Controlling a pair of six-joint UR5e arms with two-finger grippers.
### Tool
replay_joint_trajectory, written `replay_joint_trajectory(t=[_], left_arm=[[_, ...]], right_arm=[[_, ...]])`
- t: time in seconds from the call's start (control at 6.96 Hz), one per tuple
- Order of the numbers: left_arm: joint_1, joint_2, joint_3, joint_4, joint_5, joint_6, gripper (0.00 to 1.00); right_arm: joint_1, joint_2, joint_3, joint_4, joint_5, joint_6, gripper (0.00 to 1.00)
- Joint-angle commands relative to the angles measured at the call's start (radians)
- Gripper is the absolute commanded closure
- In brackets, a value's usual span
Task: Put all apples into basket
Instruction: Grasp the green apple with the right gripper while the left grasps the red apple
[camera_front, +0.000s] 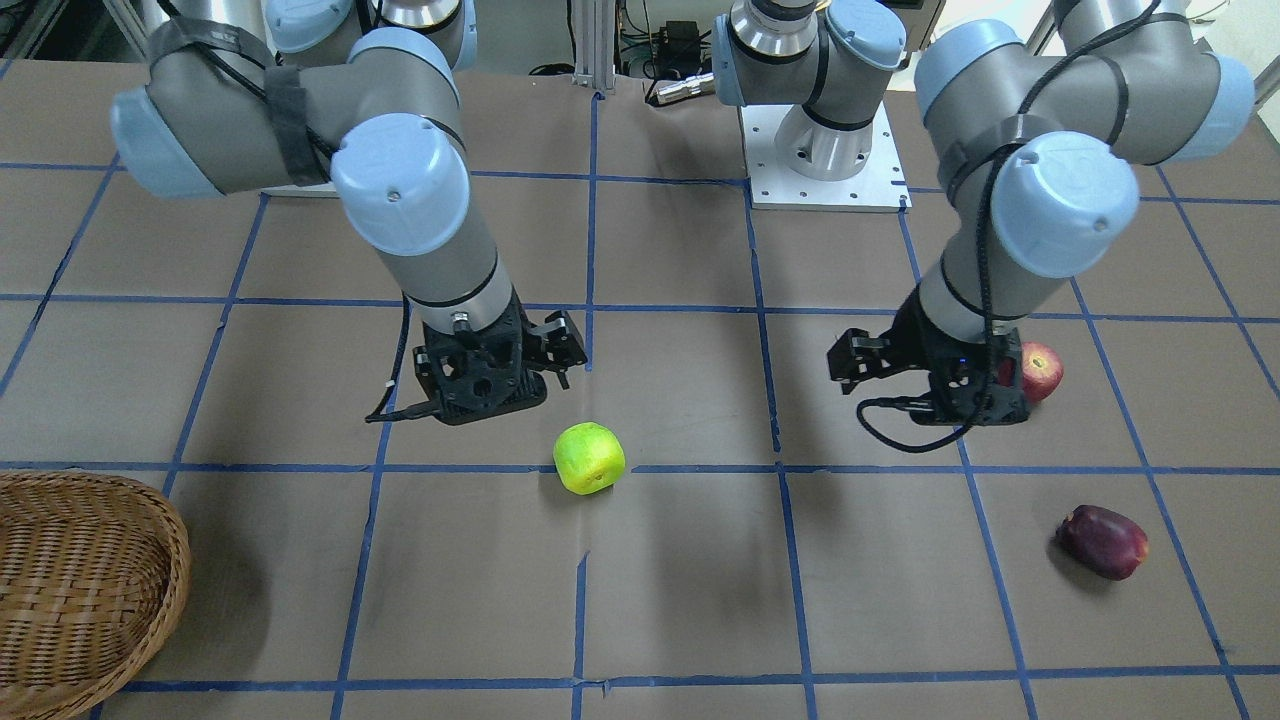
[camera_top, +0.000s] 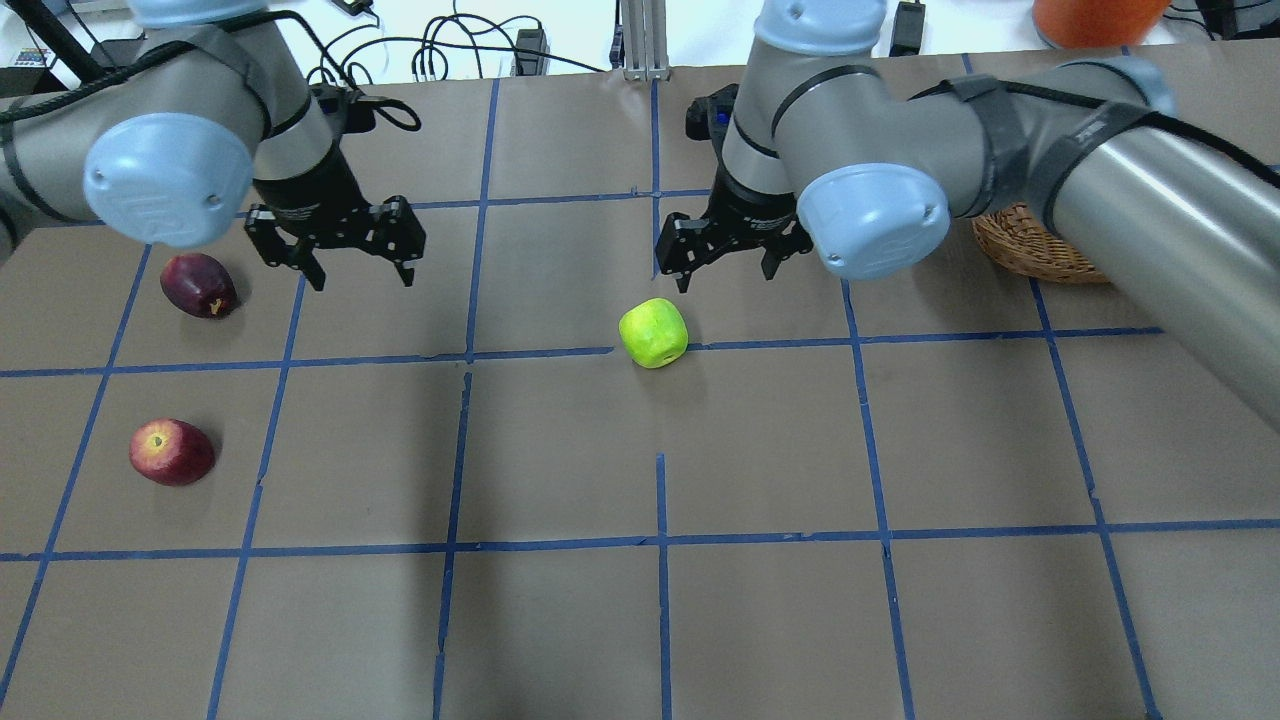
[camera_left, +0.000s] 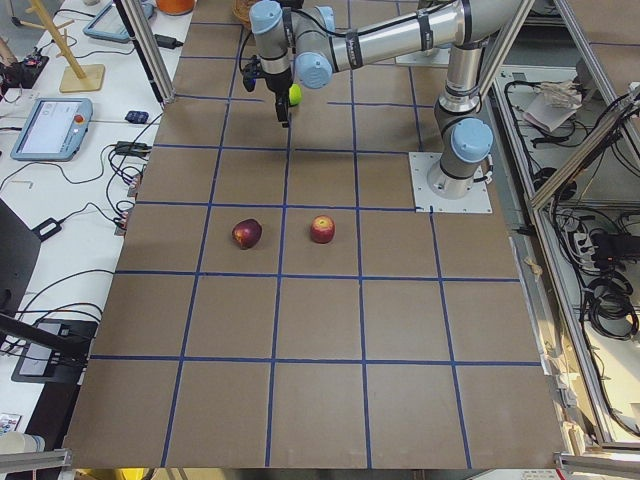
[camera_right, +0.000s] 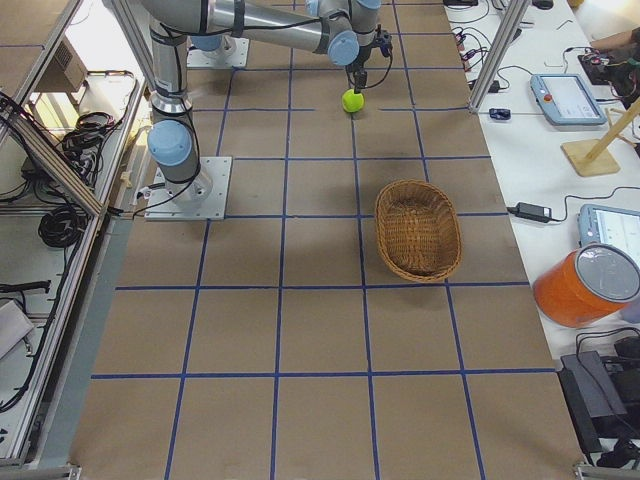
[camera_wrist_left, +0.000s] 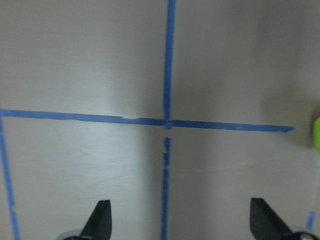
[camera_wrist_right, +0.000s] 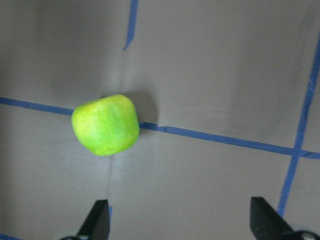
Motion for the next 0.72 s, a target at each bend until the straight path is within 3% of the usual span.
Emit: replay_joint_trajectory(t=[0.0, 0.14, 0.57], left_arm=[[0.217, 0.051, -0.063, 0.006, 0.042, 0.303, 0.05], [0.310, 0.051, -0.126, 0.121, 0.040, 0.441, 0.05], [0.550, 0.014, -0.440, 0.578, 0.010, 0.754, 0.04]], right_arm=[[0.080, 0.106, 0.000, -0.112, 0.005, 0.085, 0.00], [0.082, 0.135, 0.000, -0.126, 0.000, 0.085, 0.00], [0.082, 0.200, -0.006, -0.156, -0.006, 0.085, 0.00]])
